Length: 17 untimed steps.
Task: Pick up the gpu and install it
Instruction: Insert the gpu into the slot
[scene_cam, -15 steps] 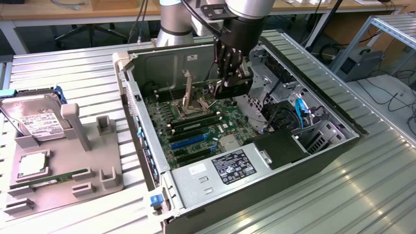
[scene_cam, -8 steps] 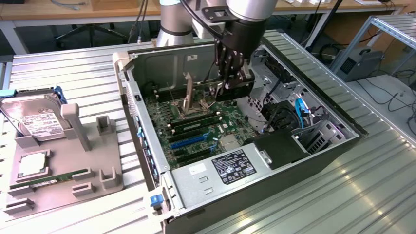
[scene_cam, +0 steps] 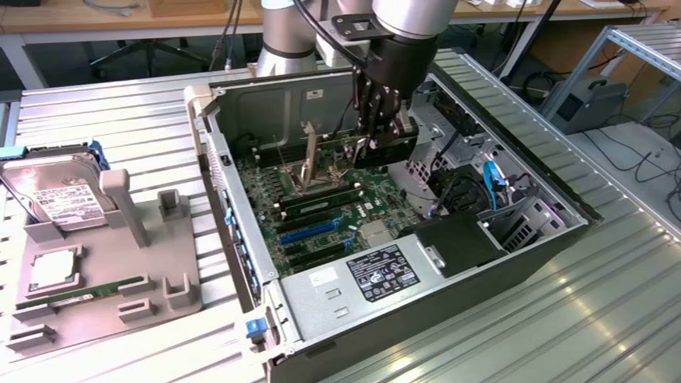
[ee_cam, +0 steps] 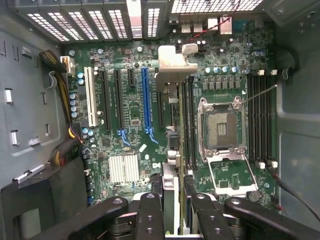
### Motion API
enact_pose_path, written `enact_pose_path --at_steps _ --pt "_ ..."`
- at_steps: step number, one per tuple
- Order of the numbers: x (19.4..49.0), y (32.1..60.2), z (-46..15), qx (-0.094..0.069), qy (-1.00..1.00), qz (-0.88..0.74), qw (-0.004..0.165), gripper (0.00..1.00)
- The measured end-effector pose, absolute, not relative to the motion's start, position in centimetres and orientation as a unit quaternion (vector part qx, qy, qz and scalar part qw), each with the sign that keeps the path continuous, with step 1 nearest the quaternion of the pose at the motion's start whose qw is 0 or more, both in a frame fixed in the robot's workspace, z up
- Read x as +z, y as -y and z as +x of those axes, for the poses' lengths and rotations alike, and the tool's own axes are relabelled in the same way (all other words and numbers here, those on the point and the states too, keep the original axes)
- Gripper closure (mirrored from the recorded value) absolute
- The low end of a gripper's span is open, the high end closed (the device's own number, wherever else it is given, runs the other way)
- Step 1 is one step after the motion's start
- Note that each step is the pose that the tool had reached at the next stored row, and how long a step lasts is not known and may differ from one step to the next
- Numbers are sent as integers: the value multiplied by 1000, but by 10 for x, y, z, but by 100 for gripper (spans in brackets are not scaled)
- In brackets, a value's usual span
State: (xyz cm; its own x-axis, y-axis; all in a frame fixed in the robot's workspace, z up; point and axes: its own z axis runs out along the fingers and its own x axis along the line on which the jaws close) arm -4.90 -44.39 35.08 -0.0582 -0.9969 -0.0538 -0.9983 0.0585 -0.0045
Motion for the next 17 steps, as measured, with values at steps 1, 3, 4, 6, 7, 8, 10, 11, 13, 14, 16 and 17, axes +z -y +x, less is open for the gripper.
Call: enact_pose_path --at_steps 1,3,4,6,7,8,10,11,13,14,16,17 --pt "351 444 -49 17 -727 -686 21 73" --pt "350 445 -49 17 -727 -686 21 73" --pt "350 446 -49 17 -727 -686 21 73" --pt "350 447 -49 17 -727 -686 21 73" --pt "350 447 -49 17 -727 -686 21 73" --pt "350 448 -49 17 -727 -686 21 73" --pt "349 450 -49 17 -727 -686 21 73" --pt "349 450 -49 17 -727 -686 21 73" --pt "349 451 -50 17 -727 -686 21 73" --pt "349 451 -50 17 -727 -686 21 73" --pt "348 453 -50 17 -727 -686 21 73" --pt "348 454 -50 17 -727 -686 21 73"
